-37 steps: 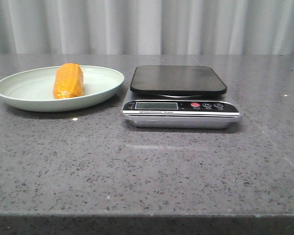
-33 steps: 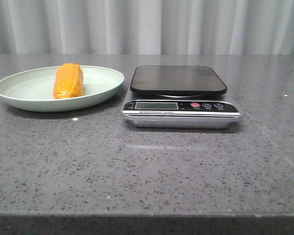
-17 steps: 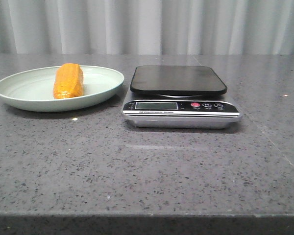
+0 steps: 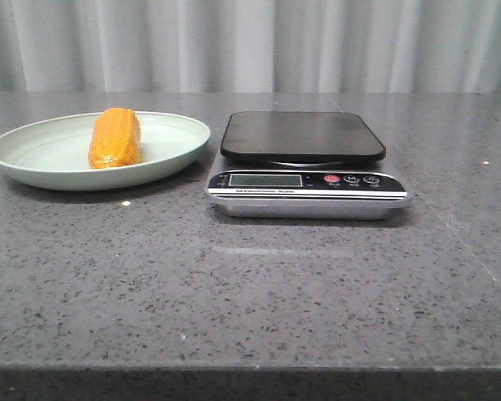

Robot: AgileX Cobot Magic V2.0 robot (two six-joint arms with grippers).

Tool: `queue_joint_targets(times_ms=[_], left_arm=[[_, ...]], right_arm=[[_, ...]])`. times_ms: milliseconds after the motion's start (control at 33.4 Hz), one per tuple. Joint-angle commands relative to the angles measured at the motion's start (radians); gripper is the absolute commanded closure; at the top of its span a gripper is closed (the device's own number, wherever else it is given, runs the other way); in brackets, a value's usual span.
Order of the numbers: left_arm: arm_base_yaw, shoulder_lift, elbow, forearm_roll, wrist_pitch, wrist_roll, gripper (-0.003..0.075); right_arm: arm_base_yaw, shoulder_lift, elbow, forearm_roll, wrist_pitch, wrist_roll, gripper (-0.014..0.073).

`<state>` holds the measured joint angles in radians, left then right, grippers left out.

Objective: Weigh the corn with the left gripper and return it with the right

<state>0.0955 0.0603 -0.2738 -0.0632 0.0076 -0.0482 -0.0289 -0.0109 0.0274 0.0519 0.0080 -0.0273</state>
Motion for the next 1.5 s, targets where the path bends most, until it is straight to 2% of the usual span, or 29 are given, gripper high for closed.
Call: queue_joint_targets(times_ms=[0, 210, 569, 659, 719, 839, 929, 1109, 1229, 1349, 1468], left_arm=[[-0.029, 0.08, -0.134, -0.008, 0.106, -0.01, 0.0594], [-0.132, 0.161, -0.222, -0.038, 0.323, -0.01, 0.0594], [-0.153, 0.184, -0.184, -0.068, 0.336, -0.01, 0.0584], [-0.153, 0.213, -0.202, -0.071, 0.372, -0.01, 0.0506], [-0.153, 0.24, -0.225, -0.071, 0.411, -0.01, 0.0419], [-0.153, 0.315, -0.28, -0.078, 0.448, -0.01, 0.0198], [-0.153, 0.387, -0.321, -0.09, 0.451, -0.002, 0.0111], [-0.155, 0.579, -0.44, -0.09, 0.501, 0.0, 0.0114], [-0.197, 0.719, -0.546, -0.107, 0.544, 0.0, 0.0114], [-0.291, 0.852, -0.652, -0.151, 0.572, 0.0, 0.0136], [-0.436, 1.002, -0.762, -0.114, 0.577, 0.0, 0.0182]], right_arm=[[-0.002, -0.016, -0.007, 0.0, -0.084, -0.007, 0.0445], [-0.002, -0.016, -0.007, 0.0, -0.084, -0.007, 0.0445], [-0.002, -0.016, -0.007, 0.0, -0.084, -0.007, 0.0445], [-0.002, -0.016, -0.007, 0.0, -0.084, -0.007, 0.0445], [-0.002, -0.016, -0.007, 0.0, -0.084, -0.007, 0.0445], [-0.002, -0.016, -0.007, 0.0, -0.084, -0.007, 0.0445], [-0.002, -0.016, -0.007, 0.0, -0.084, -0.007, 0.0445], [-0.002, -0.016, -0.007, 0.0, -0.084, -0.007, 0.0445], [-0.002, -0.016, -0.007, 0.0, -0.084, -0.007, 0.0445], [-0.002, -0.016, -0.007, 0.0, -0.084, -0.007, 0.0445], [-0.002, -0.016, -0.007, 0.0, -0.084, -0.007, 0.0445]])
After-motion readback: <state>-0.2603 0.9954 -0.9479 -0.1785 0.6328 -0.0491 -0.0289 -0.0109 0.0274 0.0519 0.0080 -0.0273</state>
